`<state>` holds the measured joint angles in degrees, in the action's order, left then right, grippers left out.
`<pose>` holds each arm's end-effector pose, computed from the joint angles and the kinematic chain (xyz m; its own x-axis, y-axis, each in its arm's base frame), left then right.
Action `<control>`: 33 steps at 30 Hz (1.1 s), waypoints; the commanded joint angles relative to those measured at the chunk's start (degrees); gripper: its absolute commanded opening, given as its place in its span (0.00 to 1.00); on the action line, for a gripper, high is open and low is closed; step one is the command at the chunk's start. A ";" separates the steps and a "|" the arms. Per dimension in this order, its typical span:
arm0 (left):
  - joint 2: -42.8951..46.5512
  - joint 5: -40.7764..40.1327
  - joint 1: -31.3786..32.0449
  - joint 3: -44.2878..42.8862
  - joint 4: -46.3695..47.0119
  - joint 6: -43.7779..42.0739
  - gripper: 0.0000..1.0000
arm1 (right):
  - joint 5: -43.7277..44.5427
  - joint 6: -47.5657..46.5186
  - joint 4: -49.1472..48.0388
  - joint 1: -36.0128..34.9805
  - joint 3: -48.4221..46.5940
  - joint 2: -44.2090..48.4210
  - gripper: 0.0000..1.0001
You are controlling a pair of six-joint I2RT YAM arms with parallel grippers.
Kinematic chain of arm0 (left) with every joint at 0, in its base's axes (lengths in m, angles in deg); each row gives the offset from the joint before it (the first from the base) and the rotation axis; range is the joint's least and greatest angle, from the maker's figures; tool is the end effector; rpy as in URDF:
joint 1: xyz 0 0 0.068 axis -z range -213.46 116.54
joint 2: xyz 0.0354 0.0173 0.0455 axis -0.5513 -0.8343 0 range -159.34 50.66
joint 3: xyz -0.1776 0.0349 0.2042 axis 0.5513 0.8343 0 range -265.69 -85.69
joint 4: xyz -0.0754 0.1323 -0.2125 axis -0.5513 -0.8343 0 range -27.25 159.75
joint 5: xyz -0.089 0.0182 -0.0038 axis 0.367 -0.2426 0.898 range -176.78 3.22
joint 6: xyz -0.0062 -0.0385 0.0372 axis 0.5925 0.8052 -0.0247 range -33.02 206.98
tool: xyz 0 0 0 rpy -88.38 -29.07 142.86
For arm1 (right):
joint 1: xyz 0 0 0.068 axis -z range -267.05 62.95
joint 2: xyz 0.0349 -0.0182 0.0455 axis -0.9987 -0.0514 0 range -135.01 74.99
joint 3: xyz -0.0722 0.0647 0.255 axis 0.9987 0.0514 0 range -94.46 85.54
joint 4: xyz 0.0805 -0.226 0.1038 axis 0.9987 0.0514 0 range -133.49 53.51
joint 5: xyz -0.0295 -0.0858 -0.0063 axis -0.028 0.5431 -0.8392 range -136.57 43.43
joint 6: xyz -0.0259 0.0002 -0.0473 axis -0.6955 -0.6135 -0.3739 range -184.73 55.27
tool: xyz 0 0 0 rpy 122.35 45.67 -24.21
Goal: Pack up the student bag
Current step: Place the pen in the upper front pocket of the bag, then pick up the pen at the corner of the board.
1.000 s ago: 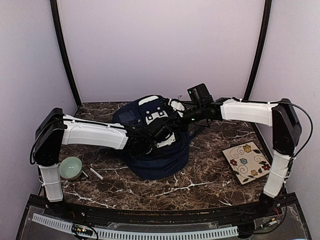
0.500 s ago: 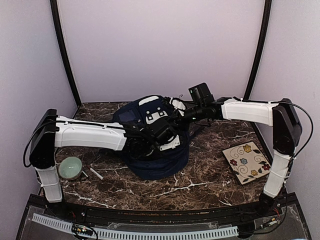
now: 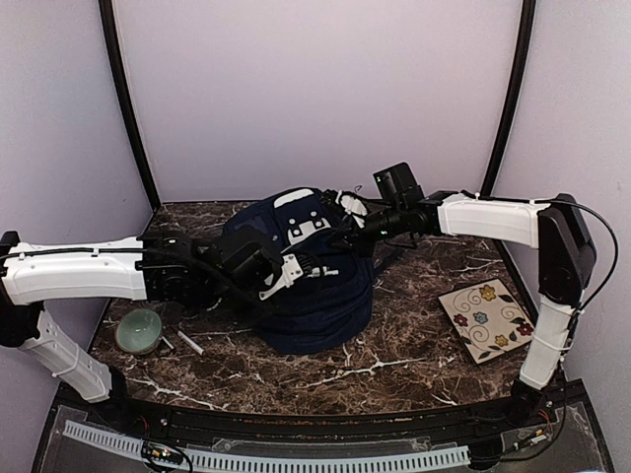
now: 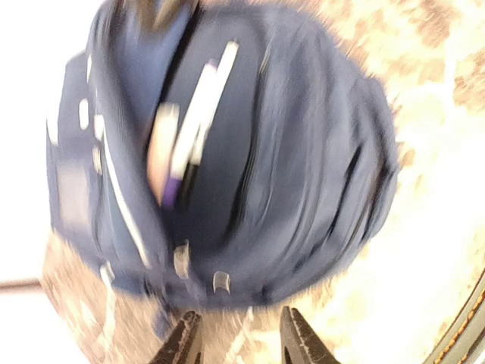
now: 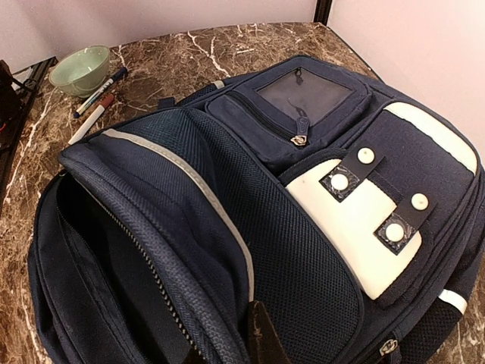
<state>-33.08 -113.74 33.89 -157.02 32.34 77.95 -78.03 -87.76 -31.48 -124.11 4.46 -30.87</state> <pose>0.1349 -0.2813 0.3011 -0.1793 0.7927 -0.5827 0.7473 0.4950 0.4434 0.3266 0.2699 0.2566 -0.1083 -0.5000 -0.8592 -0.9670 0.2534 -0.0255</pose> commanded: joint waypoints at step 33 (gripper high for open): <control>3.86 18.44 -35.54 24.74 -11.38 81.19 0.32 | -5.63 3.51 -1.97 0.67 0.13 2.80 0.00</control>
<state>-28.89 -97.46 -1.43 -132.80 21.61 155.04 -78.99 -86.88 -31.50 -123.85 4.46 -30.87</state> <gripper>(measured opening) 0.318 0.069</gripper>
